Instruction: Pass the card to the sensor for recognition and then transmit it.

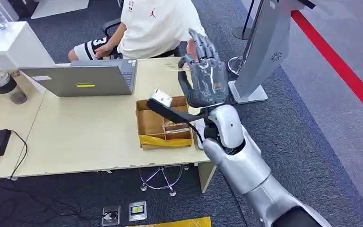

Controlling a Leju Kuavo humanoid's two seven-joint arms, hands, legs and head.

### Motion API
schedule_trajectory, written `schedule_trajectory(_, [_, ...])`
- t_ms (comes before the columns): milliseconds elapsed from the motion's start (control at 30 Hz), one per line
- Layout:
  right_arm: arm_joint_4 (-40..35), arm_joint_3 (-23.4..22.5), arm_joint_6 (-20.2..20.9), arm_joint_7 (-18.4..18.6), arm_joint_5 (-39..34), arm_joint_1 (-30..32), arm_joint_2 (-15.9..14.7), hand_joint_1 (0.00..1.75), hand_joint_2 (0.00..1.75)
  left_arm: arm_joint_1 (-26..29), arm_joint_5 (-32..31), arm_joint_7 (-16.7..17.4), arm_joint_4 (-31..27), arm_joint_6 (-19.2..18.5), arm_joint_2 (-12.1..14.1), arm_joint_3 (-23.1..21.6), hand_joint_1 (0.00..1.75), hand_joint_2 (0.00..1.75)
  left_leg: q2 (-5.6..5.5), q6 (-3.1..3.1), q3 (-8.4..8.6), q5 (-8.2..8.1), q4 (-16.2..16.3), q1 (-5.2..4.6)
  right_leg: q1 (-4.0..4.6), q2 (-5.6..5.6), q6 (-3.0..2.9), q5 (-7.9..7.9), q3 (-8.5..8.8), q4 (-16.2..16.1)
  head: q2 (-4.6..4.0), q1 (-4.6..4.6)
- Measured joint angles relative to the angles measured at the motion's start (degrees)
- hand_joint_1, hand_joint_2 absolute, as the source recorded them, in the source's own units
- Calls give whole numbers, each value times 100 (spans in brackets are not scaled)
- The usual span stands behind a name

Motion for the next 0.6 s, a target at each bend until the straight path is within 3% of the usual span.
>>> schedule_trajectory(300, [1713,437,-57,120,134,-591,440,175,175,24,-18,24,0,-24,68,-2,0,175,1,-2,-17,1,1,-2,-2,7,-1,0,-19,1,0,2])
schedule_trajectory(600, [2586,603,-210,208,350,-749,669,175,175,34,-7,262,0,-2,50,-2,0,175,8,-2,-15,1,2,-2,-2,14,-3,2,-23,-1,0,0])
